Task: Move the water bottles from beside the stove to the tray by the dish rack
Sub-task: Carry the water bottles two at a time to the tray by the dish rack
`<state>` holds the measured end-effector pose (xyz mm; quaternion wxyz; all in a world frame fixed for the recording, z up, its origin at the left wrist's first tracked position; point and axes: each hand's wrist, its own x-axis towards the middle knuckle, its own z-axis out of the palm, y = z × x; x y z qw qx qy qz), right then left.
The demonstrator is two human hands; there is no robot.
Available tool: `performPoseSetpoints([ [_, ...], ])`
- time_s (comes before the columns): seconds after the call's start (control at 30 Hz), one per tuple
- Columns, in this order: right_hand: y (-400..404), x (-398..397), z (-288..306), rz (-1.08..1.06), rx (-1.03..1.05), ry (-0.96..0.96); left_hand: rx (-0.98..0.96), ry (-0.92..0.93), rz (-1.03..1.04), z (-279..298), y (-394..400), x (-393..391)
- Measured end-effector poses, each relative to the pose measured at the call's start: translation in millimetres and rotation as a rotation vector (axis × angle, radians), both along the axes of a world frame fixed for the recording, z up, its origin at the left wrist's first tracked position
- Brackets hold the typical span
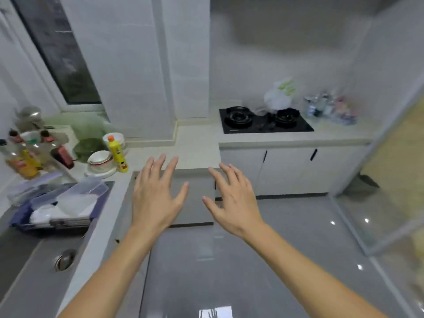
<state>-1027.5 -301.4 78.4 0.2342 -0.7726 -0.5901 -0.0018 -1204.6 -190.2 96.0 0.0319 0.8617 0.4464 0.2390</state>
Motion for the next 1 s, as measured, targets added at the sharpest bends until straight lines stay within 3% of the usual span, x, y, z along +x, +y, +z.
performPoseSetpoints([
  [0.37, 35, 243, -13, -0.388, 0.035, 0.094, 0.0, 0.028, -0.329, -8, 73, 265],
  [0.73, 134, 470, -19, -0.629, 0.055, 0.111, 0.027, -0.003, -0.597, -11, 211, 541],
  [1.0, 157, 617, -29, -0.75, 0.075, 0.122, 0.006, 0.003, -0.722, -12, 253, 725],
])
